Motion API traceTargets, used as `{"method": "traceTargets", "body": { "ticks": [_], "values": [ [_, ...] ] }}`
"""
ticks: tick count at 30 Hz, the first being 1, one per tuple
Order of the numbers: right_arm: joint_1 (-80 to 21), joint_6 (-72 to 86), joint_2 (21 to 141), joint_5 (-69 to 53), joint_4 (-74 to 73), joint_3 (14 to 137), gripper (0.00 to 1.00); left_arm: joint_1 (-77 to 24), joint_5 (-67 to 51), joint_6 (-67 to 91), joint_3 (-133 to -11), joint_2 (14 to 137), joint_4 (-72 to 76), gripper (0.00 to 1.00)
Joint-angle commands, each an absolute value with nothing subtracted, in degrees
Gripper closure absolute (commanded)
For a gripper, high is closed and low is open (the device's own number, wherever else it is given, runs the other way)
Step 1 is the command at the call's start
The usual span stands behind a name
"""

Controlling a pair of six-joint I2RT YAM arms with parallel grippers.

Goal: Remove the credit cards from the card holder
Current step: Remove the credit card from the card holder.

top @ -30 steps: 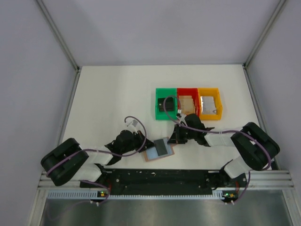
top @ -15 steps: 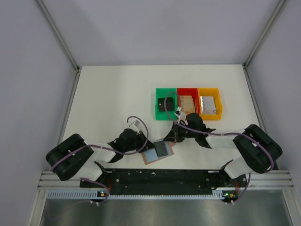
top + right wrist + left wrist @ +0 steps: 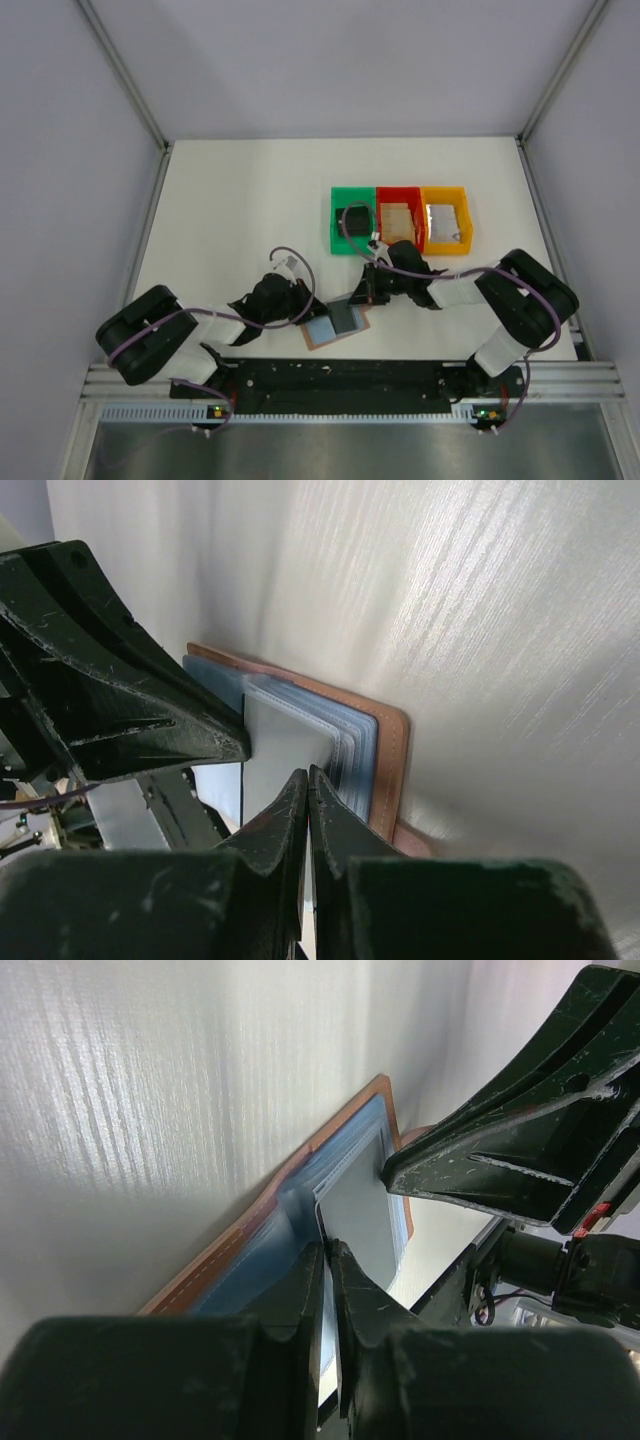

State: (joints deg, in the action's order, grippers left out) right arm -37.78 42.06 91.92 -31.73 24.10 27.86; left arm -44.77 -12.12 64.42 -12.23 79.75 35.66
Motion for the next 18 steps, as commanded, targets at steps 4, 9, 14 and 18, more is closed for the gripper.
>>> {"method": "traceTargets", "body": {
  "ticks": [4, 9, 14, 18],
  "values": [
    [-38.32, 39.37, 92.02, -26.81, 18.28, 28.83, 0.99, -44.65, -12.92, 65.91, -12.04, 77.34, 36.47, 0.8],
    [-38.32, 39.37, 91.93, -26.89, 18.37, 28.74, 0.99, -45.0, -14.15, 67.15, -11.86, 78.13, 37.79, 0.77],
    [-38.32, 39.46, 91.85, -26.9, 18.46, 28.74, 0.99, -45.26, -15.64, 68.9, -11.43, 80.94, 40.77, 0.78],
    [-38.32, 39.55, 91.67, -26.72, 18.46, 28.56, 0.99, -45.35, -15.82, 69.96, -10.55, 82.09, 43.15, 0.84]
  ]
}}
